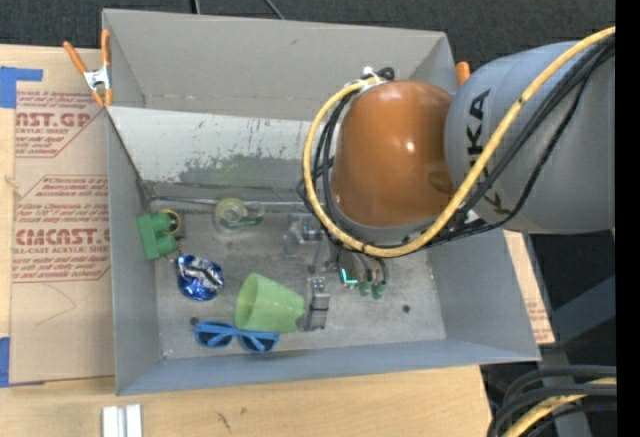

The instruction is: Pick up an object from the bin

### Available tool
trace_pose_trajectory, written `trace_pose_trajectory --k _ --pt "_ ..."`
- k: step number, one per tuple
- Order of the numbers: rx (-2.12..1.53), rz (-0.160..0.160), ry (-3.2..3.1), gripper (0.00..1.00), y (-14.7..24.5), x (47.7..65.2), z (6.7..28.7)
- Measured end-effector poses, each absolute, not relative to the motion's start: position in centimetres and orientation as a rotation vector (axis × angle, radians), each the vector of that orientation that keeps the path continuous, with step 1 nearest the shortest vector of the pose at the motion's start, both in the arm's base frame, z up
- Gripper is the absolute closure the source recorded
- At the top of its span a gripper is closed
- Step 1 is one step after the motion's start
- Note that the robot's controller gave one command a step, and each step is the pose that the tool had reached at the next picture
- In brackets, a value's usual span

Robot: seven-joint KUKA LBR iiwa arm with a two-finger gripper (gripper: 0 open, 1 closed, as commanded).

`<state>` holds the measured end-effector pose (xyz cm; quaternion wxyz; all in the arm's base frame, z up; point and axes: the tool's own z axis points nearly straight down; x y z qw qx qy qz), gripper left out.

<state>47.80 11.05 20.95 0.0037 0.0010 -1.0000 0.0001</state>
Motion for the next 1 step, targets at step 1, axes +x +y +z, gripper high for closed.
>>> trace_pose_trajectory --k 1 --pt "-0.055 0.000 -3.136 0.00 12.72 50.55 6.87"
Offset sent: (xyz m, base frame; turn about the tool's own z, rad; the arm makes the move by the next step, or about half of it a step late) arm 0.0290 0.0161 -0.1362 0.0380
